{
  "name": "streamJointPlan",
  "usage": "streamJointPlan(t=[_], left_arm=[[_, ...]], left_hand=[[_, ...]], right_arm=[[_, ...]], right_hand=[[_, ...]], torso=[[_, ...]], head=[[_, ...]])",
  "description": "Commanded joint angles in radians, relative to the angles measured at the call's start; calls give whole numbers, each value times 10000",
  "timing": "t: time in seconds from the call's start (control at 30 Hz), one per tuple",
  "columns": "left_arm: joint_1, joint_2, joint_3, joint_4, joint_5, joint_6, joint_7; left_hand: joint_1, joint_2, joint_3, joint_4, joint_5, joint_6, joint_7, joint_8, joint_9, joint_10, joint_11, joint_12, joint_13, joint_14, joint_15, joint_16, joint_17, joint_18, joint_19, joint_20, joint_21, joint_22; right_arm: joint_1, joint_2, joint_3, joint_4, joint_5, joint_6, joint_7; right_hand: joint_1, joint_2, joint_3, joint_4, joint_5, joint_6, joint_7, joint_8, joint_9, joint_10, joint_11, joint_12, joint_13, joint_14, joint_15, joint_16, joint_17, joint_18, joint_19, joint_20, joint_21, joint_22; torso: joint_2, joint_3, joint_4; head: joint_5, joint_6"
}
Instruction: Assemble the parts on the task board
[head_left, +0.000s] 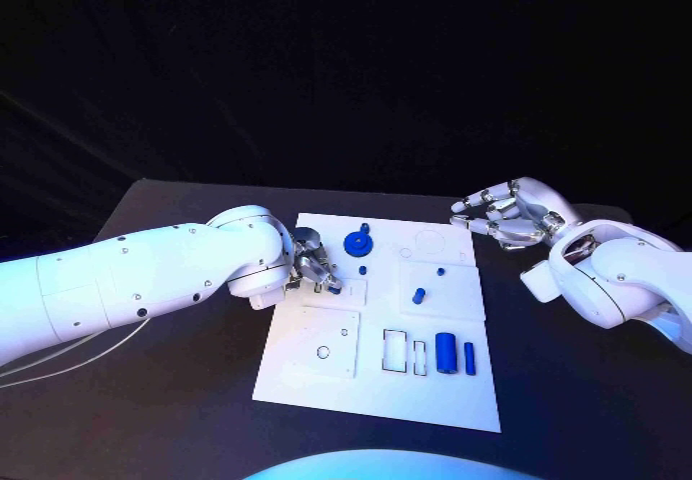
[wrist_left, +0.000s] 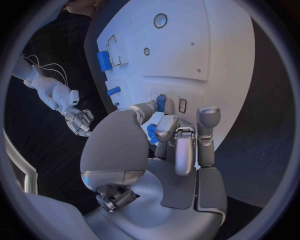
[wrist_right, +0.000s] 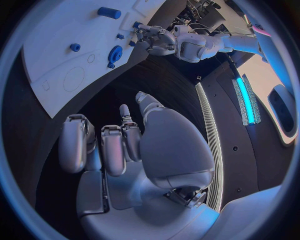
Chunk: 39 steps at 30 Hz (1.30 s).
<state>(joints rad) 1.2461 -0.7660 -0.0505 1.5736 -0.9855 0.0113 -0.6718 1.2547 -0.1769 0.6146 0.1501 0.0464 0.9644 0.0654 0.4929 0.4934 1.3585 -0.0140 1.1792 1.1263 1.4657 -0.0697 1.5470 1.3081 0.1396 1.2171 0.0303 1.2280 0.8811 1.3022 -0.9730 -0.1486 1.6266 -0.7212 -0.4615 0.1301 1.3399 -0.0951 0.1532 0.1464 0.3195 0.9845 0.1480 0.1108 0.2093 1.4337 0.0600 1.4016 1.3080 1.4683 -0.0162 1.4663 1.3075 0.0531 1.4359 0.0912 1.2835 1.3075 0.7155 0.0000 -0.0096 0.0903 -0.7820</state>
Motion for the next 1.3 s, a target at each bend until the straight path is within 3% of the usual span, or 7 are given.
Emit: streamJointPlan(t=[0.03,1.0,1.3], left_arm=[[-18,34,-15,-9,-87,372,-122],[-15,293,-13,-151,-348,870,-344],[-14,344,-13,-219,-364,839,-360]], left_hand=[[-222,-6,1305,-1204,29,62,-169,96,1207,45,-107,42,68,936,-112,11,2196,-62,53,-52,35,10],[-615,73,1221,-1056,28,143,-303,381,1335,225,-218,269,274,975,-207,89,2341,-91,158,-113,109,160],[-1178,197,282,-629,22,297,-383,566,1359,287,-276,402,382,983,-256,107,2371,-103,204,-156,117,197]], right_arm=[[-9,6,2,13,-89,149,-3],[-11,-33,1,71,-136,232,-60],[-11,-38,1,78,-141,258,-24]], right_hand=[[-103,22,-68,10,64,-23,-16,1,17,-29,14,-12,988,608,36,-4,1388,176,-73,3,-45,469],[-171,34,-116,25,77,-18,-20,10,24,-30,12,-14,981,606,34,-14,1378,177,-68,2,-58,464],[-316,19,-236,67,188,-38,-25,12,33,-43,8,-26,962,600,32,-36,1358,185,-74,0,-111,432]], torso=[[-1,0,-1],[-5,2,-3],[-4,1,-2]], head=[[-17,-25],[-56,-55],[-63,-40]])
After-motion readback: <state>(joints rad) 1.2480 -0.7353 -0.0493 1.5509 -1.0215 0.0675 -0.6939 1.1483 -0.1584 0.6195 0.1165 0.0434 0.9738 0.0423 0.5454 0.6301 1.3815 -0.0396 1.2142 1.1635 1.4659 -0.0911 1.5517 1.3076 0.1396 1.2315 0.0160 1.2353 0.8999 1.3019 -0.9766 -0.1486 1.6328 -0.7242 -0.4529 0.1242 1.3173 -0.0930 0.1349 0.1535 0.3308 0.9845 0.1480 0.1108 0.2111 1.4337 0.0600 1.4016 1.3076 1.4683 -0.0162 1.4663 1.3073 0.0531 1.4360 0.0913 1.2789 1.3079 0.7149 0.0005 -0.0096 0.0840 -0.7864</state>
